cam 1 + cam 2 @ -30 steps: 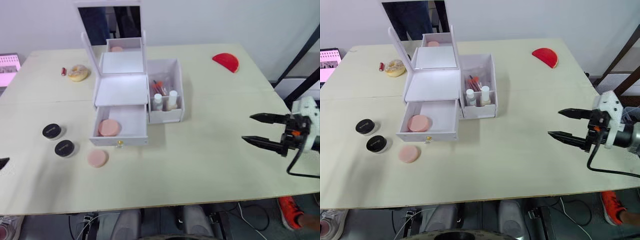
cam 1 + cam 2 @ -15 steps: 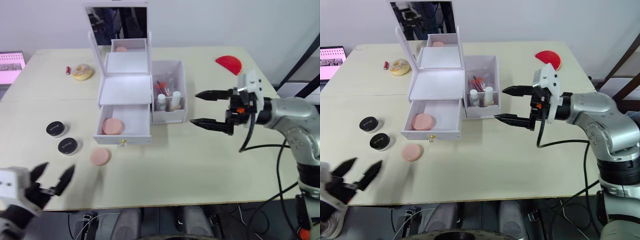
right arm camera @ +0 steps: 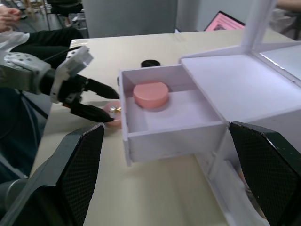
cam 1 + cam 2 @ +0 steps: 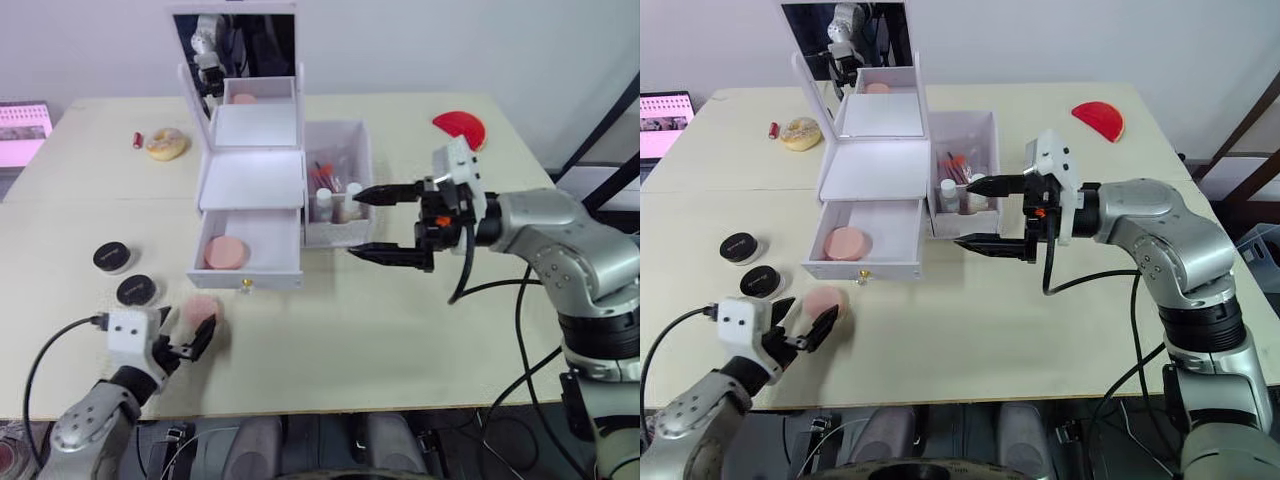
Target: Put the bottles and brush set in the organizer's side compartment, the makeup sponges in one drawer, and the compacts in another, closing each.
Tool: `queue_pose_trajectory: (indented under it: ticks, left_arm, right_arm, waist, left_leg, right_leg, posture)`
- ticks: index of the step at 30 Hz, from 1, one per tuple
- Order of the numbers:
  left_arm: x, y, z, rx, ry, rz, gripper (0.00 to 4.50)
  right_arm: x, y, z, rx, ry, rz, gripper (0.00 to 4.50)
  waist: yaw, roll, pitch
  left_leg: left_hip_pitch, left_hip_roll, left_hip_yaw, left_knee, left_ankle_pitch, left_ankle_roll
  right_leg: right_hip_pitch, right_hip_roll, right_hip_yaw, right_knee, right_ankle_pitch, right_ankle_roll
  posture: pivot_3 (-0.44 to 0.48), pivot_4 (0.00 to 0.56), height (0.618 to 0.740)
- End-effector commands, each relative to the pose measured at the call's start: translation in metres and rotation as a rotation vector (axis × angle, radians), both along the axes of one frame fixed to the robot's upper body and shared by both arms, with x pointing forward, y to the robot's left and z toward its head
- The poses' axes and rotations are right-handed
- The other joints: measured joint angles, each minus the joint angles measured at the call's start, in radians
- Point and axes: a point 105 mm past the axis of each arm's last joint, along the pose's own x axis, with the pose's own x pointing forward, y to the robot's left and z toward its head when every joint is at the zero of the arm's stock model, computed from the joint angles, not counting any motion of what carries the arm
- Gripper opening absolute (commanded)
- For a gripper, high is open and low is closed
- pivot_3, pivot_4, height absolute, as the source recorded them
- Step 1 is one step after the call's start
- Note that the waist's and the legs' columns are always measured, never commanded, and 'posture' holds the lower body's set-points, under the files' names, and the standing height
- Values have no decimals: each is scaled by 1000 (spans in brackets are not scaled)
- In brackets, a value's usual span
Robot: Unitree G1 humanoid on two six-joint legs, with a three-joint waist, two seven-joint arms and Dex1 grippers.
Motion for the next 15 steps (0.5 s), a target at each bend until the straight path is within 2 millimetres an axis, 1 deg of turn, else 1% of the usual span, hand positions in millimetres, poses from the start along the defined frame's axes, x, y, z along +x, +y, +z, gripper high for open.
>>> queue_pose_trajectory:
  ticks: [1,4,6,10,11,13,15]
  left_arm:
    - [9,1,-4,7,1,20,4466]
    - [7,-2,-13,4,38,13,4466]
    - [1,-8,-19,-20,77,-19,4466]
    - [-4,-10,-21,-39,87,-32,4466]
    - [-4,-11,-20,-45,81,-36,4234]
    - [-2,-12,-18,-59,65,-39,3608]
    - [-1,-15,-16,-67,56,-50,2685]
  right_arm:
    - [-7,4,10,17,-42,23,4500]
    - [-7,3,10,17,-43,14,4500]
    - [-8,3,11,17,-45,9,4500]
    - [-7,1,10,12,-44,-2,4500]
    - [-7,1,10,10,-44,-4,4500]
    - [-6,0,10,9,-43,-8,4500]
    - [-6,-1,10,7,-43,-13,4500]
  waist:
    - [1,0,0]
    - [0,1,0]
    - [0,1,-1]
    - [-1,3,-2]
    - [-1,4,-2]
    - [-1,4,-2]
    - [1,4,-2]
  left_leg:
    - [0,0,0,0,0,0]
    - [1,0,0,0,0,0]
    - [1,0,0,0,0,0]
    - [2,0,0,0,0,0]
    - [1,0,1,0,0,0]
    - [1,0,1,-1,0,0]
    - [1,0,1,-1,0,0]
  right_leg:
    - [0,0,0,0,0,0]
    - [1,0,0,1,0,0]
    - [1,0,0,1,0,1]
    - [1,0,0,1,-1,1]
    - [1,0,0,0,-1,1]
    - [1,0,0,0,-1,1]
    - [1,0,0,0,-1,2]
  posture:
    - [0,150,739]
    - [0,150,739]
    - [0,150,739]
    - [0,150,739]
    - [0,150,739]
    - [0,150,739]
    - [0,150,739]
